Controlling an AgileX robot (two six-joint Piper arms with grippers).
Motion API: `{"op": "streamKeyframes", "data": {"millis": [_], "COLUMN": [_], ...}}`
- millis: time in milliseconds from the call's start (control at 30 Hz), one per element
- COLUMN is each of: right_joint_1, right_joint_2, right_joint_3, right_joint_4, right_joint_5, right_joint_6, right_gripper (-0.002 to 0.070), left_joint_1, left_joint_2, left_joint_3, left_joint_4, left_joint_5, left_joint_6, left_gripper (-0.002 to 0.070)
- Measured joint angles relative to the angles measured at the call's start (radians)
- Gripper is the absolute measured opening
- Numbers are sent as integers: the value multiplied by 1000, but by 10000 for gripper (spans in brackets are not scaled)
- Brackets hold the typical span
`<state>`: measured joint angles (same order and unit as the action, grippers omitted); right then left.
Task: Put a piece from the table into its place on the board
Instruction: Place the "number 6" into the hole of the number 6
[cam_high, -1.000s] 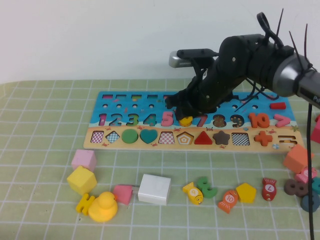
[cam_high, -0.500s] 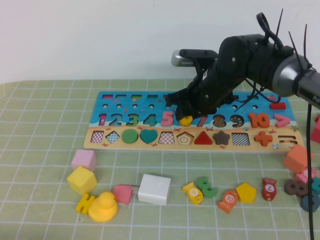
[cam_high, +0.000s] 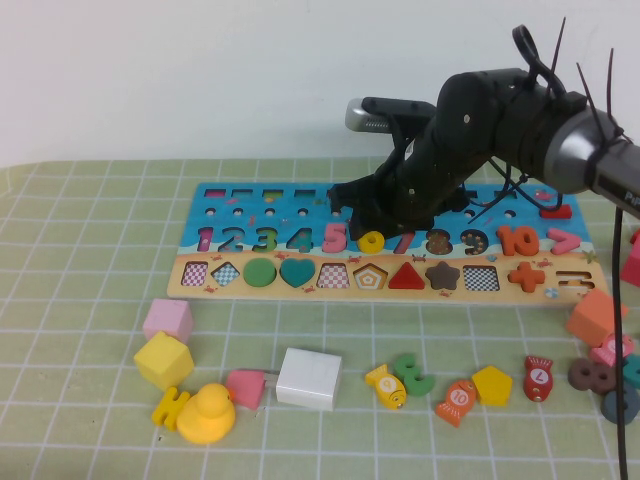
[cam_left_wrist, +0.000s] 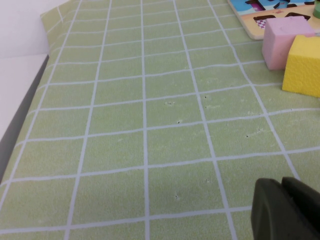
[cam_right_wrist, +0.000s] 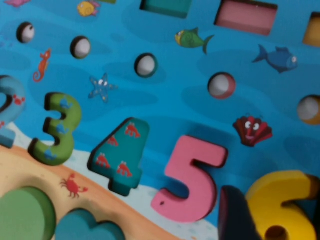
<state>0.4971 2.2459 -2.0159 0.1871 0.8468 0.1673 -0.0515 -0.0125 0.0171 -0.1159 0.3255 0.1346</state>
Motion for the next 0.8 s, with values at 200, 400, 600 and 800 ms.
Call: {"op": "streamKeyframes", "data": {"millis": [200,400,600,800], "right_joint_1": [0,0,0,0], "right_joint_2": [0,0,0,39], "right_joint_3": [-13,-107,-139,-141], "right_joint_4": [0,-2,-32,-41], "right_joint_5": [7,73,155,176], "right_joint_6": [8,-2,-56,-103], "right_gripper": [335,336,257,37], "left_joint_1": [0,0,0,0], "left_joint_2": [0,0,0,0], "left_joint_3": [0,0,0,0], "left_joint_4": [0,0,0,0], "left_joint_5": [0,0,0,0], "left_joint_6": [0,0,0,0], "left_gripper": [-2,-2,-2,-2]}}
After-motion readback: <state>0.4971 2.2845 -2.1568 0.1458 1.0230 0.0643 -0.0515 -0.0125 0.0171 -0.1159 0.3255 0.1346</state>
